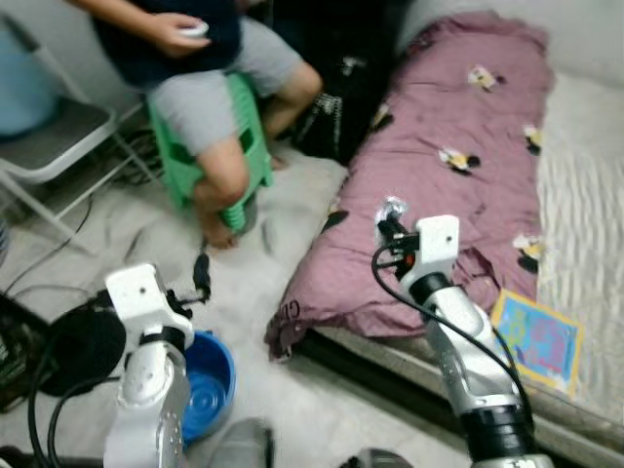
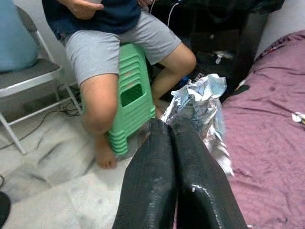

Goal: Clean up the room

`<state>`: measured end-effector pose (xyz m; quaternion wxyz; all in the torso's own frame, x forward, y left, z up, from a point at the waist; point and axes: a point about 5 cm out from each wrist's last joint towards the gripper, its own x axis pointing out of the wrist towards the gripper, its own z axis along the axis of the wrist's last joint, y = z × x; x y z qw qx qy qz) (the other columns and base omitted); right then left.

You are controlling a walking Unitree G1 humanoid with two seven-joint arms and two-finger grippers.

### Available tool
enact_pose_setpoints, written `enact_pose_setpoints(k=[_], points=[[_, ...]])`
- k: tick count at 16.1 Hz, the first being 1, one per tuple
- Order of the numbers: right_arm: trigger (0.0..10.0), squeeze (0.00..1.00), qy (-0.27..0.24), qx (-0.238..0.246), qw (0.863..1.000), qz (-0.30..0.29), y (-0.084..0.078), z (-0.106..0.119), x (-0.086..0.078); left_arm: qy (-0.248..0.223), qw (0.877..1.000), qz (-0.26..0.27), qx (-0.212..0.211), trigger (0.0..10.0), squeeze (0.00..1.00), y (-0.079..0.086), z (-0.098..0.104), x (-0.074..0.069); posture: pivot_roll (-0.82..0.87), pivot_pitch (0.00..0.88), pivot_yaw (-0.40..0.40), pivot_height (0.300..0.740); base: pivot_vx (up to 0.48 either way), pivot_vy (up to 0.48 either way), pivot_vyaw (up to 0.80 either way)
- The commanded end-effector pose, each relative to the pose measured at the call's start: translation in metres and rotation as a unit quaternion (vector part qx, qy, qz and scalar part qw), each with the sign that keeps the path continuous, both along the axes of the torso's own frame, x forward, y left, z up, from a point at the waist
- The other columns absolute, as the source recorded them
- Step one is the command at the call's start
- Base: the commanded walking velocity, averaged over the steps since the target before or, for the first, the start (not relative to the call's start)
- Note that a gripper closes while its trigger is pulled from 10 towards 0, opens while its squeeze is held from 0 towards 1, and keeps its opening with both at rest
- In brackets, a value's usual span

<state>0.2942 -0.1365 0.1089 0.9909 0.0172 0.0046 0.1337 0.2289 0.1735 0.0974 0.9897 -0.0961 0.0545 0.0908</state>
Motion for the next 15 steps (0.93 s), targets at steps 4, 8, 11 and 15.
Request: enact_pose_setpoints(k=[4, 8, 11, 15], points=[[10.0, 0.0, 0.002, 0.004, 1.0, 0.002, 0.0028, -0.0013, 0.0005, 0.004, 1.0, 0.012, 0.008, 10.0, 0.0, 0.0048, -0.0001, -0.0007, -0.02, 0.064, -0.025, 0.74, 0.0, 0.0, 0.8], [10.0, 0.0, 0.003, 0.005, 1.0, 0.002, 0.0038, -0.003, 0.0022, 0.005, 1.0, 0.021, 0.022, 10.0, 0.0, 0.0127, -0.0007, -0.0066, 0.0, 0.058, -0.027, 0.74, 0.0, 0.0, 0.8], [10.0, 0.0, 0.003, 0.006, 1.0, 0.007, 0.007, -0.0031, 0.0037, 0.005, 1.0, 0.023, 0.02, 10.0, 0.0, 0.0136, -0.0006, -0.007, 0.0, 0.057, -0.033, 0.74, 0.0, 0.0, 0.8], [10.0, 0.0, 0.003, 0.005, 1.0, 0.001, 0.0052, -0.0032, 0.0049, 0.004, 1.0, 0.011, 0.018, 10.0, 0.0, 0.0114, 0.0007, -0.0051, 0.0, 0.064, -0.025, 0.74, 0.0, 0.0, 0.8]])
